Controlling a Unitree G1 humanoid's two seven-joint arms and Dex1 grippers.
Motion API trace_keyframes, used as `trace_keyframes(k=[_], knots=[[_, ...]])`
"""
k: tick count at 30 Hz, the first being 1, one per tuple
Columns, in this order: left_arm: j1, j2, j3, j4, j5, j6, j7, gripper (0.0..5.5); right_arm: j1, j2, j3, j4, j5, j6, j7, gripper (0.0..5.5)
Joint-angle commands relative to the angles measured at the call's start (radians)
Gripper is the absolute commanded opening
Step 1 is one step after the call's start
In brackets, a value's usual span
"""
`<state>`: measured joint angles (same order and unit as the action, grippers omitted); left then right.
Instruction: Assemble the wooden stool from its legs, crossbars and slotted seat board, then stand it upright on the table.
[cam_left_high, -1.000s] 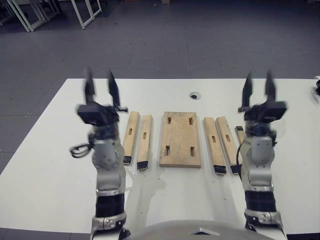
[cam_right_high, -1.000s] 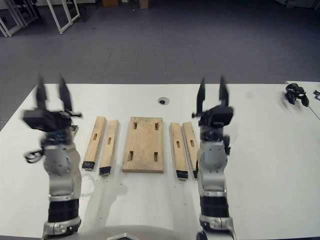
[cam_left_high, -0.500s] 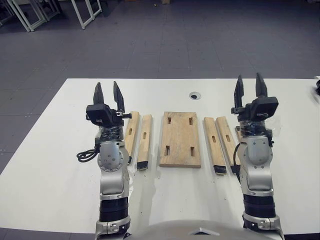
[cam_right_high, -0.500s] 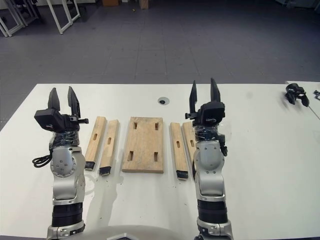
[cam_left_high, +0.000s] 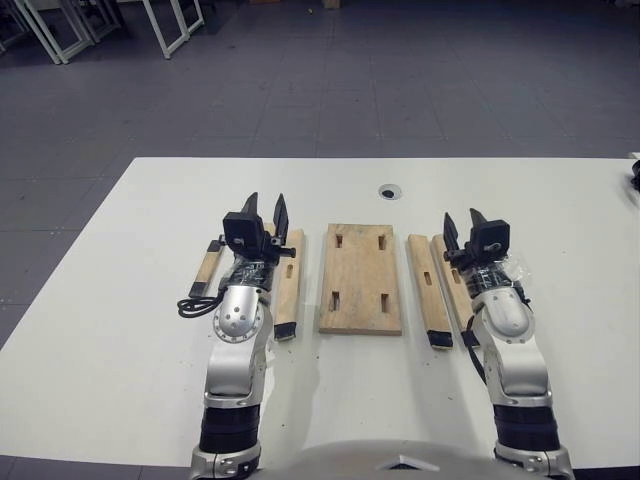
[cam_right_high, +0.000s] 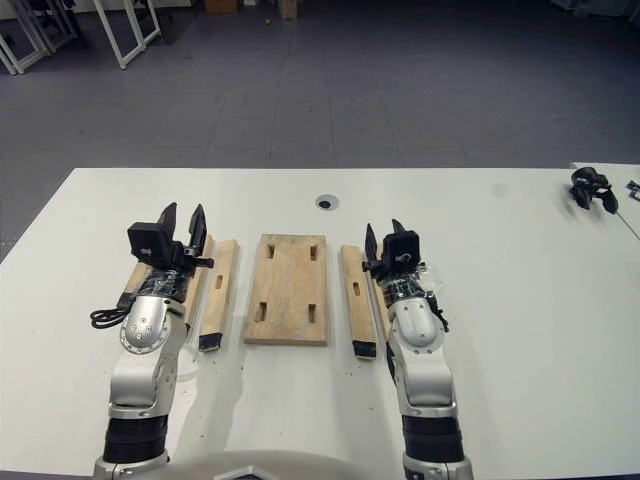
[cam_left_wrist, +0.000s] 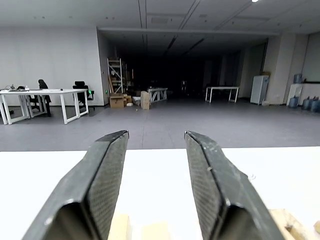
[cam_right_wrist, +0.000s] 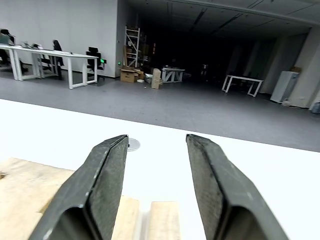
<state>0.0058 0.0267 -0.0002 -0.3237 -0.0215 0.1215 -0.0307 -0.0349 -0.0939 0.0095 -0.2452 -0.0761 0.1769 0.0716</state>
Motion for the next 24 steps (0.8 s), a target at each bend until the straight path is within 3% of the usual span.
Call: trace_keyframes(k=[1, 6, 12, 16, 24], knots=[[0.006, 0.002, -0.003, 0.000, 0.022, 0.024, 0.017, 2.05, -0.025, 0.004, -0.004, 0.013, 0.004, 0.015, -0.011, 2.10], [0.007, 0.003, 0.003, -0.003, 0.037, 0.018, 0.030, 2.05, -0.006, 0.006, -0.038, -0.023, 0.028, 0.060, -0.019, 2.10], [0.057, 0.010, 0.003, -0.018, 0.046, 0.024, 0.028, 2.05, 0.166, -0.140, -0.155, -0.062, 0.078, 0.142, 0.102, 2.10], [0.081, 0.001, 0.003, -0.026, 0.053, 0.024, 0.035, 2.05, 0.241, -0.204, -0.145, -0.016, 0.098, 0.166, 0.197, 2.10], [0.098, -0.002, 0.004, -0.022, 0.051, 0.026, 0.032, 2.05, 0.302, -0.190, -0.134, 0.023, 0.113, 0.218, 0.213, 2.10]])
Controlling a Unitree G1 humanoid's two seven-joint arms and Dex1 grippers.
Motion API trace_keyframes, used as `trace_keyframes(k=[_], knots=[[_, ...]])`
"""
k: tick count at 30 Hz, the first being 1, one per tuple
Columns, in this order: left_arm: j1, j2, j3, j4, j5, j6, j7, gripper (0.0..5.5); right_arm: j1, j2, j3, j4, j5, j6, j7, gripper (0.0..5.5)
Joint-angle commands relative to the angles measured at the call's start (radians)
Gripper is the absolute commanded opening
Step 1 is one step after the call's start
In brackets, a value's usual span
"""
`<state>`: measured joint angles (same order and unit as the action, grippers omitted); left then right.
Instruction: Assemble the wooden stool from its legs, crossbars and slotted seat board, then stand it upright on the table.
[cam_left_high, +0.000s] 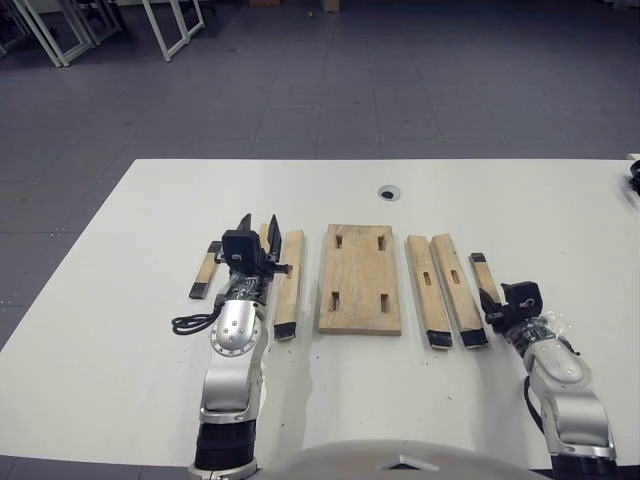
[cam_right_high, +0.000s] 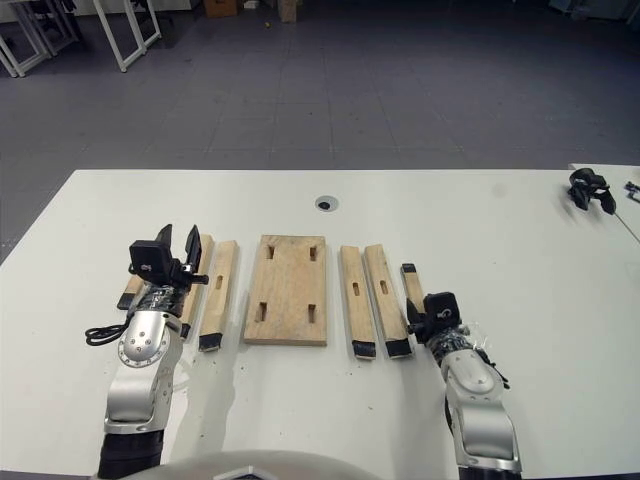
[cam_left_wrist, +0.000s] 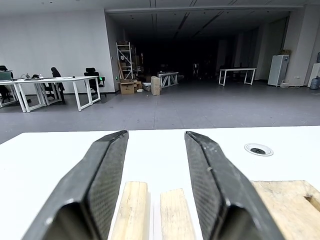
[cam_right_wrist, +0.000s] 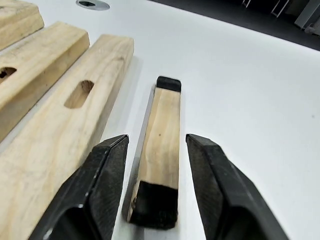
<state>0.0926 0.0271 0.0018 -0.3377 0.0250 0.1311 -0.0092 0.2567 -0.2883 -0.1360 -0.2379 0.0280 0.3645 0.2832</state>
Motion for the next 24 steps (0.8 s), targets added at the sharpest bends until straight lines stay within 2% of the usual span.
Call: trace_keyframes(k=[1, 4, 8, 15, 18, 22, 24], knots=[[0.011, -0.001, 0.003, -0.007, 0.003, 0.018, 0.009, 2.05, 0.012, 0.006, 0.014, 0.020, 0.009, 0.041, -0.003, 2.10], [0.011, 0.001, 0.007, -0.005, -0.002, 0.022, 0.006, 2.05, 0.016, 0.021, 0.006, 0.032, 0.023, 0.075, -0.021, 2.01], [0.008, -0.001, 0.007, -0.002, -0.010, 0.031, 0.001, 2.05, 0.023, 0.049, -0.024, 0.066, 0.043, 0.122, -0.059, 1.32], [-0.011, 0.004, 0.016, 0.009, -0.023, 0.034, -0.006, 2.05, -0.005, 0.038, -0.019, 0.103, 0.037, 0.104, -0.081, 1.31], [-0.031, -0.007, 0.021, -0.011, -0.068, 0.051, -0.022, 2.05, -0.081, 0.005, -0.036, 0.027, 0.028, -0.002, -0.083, 1.31], [-0.062, -0.039, 0.038, -0.076, -0.244, 0.181, -0.063, 2.05, -0.172, -0.015, -0.027, -0.092, 0.048, -0.030, -0.059, 1.31], [-0.093, -0.088, 0.091, -0.098, -0.452, 0.290, -0.074, 2.05, -0.221, -0.025, -0.004, -0.137, 0.069, -0.019, -0.027, 1.31]])
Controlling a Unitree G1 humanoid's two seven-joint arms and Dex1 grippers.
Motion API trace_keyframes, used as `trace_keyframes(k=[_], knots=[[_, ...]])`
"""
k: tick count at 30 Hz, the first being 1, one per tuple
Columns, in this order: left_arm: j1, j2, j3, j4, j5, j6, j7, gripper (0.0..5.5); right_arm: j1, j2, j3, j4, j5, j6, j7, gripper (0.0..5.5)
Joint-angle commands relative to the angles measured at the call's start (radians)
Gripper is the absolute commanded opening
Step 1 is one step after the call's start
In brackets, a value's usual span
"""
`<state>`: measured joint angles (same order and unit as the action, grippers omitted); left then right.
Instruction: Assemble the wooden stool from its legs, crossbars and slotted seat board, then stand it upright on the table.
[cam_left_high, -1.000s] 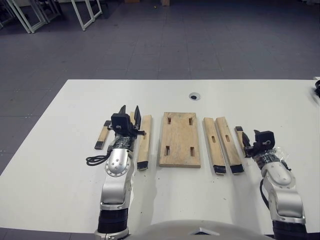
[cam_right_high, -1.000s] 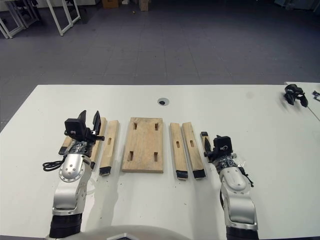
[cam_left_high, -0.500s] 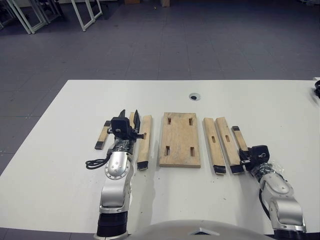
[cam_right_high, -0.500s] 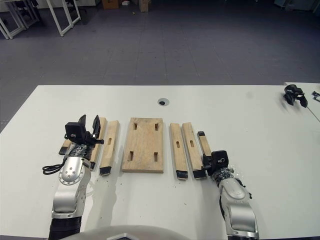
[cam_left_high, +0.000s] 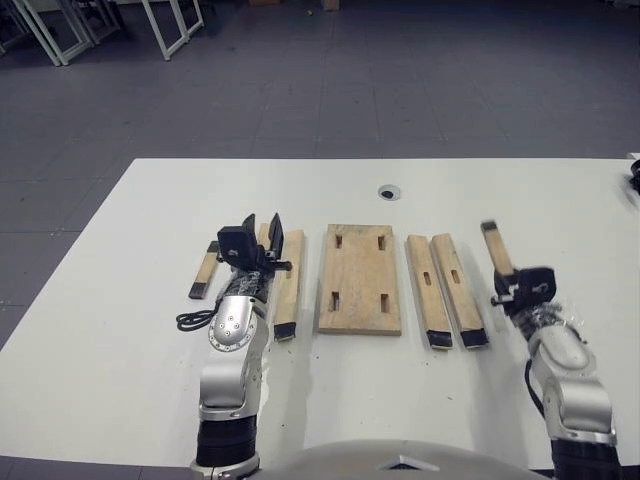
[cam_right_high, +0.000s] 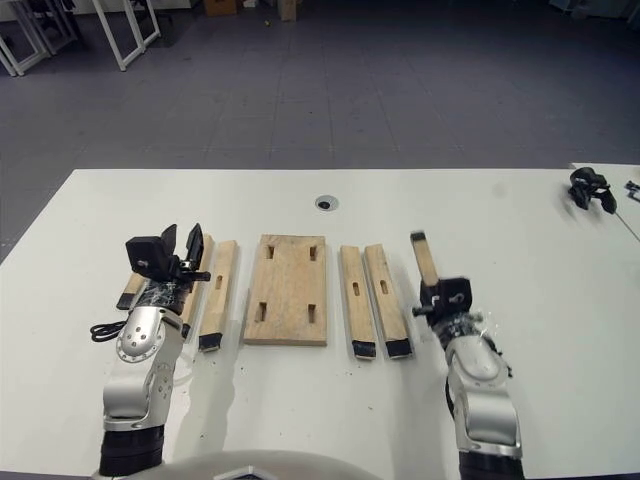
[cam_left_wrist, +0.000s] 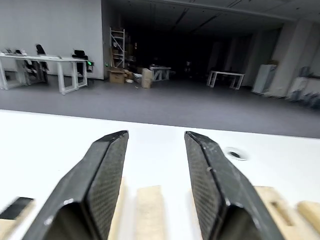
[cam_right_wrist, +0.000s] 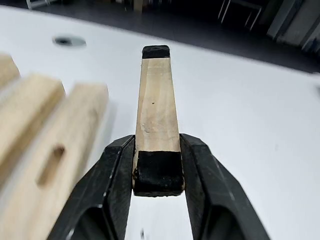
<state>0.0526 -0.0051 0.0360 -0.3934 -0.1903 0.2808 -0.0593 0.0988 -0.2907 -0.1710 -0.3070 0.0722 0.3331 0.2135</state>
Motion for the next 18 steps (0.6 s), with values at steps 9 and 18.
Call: trace_keyframes(k=[9, 18], knots=[[-0.158, -0.053, 0.210, 0.016, -1.108, 0.526, 0.070, 2.05, -0.245, -0.159, 0.199, -0.167, 0.172, 0.020, 0.397, 1.31], [-0.190, -0.012, 0.178, 0.057, -1.372, 0.529, 0.237, 2.05, -0.292, -0.157, 0.304, -0.153, 0.166, -0.043, 0.480, 1.31]])
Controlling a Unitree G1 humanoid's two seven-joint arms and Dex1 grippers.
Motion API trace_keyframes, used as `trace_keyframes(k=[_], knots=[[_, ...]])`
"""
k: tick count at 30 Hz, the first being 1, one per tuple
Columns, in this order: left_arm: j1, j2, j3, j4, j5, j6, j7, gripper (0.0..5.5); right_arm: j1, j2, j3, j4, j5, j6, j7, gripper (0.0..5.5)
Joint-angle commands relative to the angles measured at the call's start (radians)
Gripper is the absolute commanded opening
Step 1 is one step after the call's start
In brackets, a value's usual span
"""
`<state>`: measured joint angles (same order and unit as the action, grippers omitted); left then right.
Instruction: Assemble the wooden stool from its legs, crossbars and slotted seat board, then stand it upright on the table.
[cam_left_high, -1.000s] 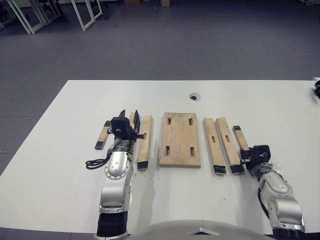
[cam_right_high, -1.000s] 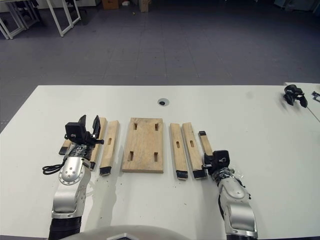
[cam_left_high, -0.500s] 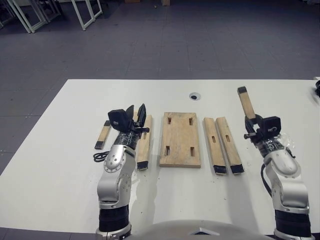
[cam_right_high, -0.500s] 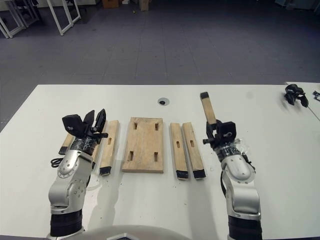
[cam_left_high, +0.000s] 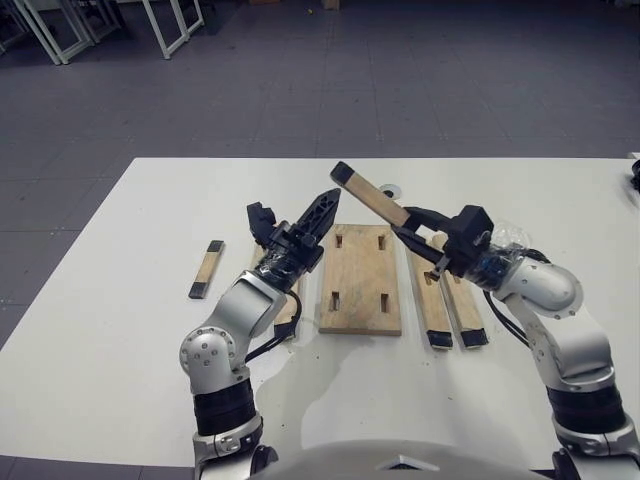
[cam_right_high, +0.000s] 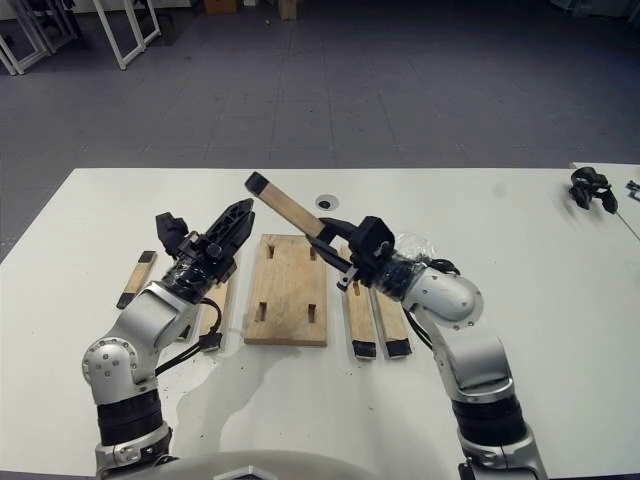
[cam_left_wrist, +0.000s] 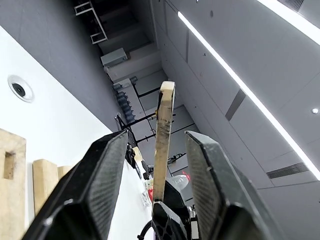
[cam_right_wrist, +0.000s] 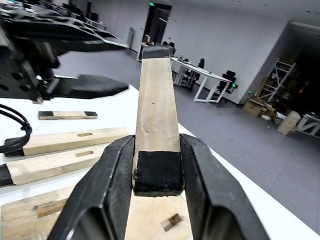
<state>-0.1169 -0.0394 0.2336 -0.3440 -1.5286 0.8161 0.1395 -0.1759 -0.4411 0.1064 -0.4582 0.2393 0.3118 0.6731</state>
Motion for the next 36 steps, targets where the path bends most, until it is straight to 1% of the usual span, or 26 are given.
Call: trace_keyframes(k=[1, 8, 14, 17, 26, 31, 36], knots=[[-0.022, 0.027, -0.024, 0.009, -0.039, -0.010, 0.042, 2.05, -0.017, -0.006, 0.030, -0.001, -0.003, -0.026, 0.022, 1.31], [-0.046, 0.054, -0.026, 0.017, -0.074, -0.049, 0.044, 2.05, 0.005, -0.026, 0.061, -0.008, -0.014, -0.042, 0.037, 1.31], [-0.025, 0.107, -0.061, 0.001, -0.114, -0.027, 0.010, 2.05, -0.034, 0.020, 0.008, 0.023, 0.058, 0.060, -0.022, 1.31], [-0.020, 0.116, -0.073, 0.002, -0.118, -0.037, 0.005, 2.05, -0.035, 0.025, 0.004, 0.012, 0.079, 0.087, -0.030, 1.31], [-0.035, 0.133, -0.072, 0.024, -0.113, -0.068, -0.013, 2.05, 0.012, -0.010, 0.056, -0.030, 0.050, 0.045, 0.002, 1.31], [-0.046, 0.155, -0.068, 0.041, -0.063, -0.085, -0.066, 2.05, 0.030, -0.019, 0.071, -0.034, 0.042, 0.029, 0.008, 1.31], [-0.049, 0.164, -0.063, 0.059, -0.034, -0.091, -0.101, 1.33, 0.030, -0.018, 0.072, -0.024, 0.034, 0.016, 0.013, 1.31]])
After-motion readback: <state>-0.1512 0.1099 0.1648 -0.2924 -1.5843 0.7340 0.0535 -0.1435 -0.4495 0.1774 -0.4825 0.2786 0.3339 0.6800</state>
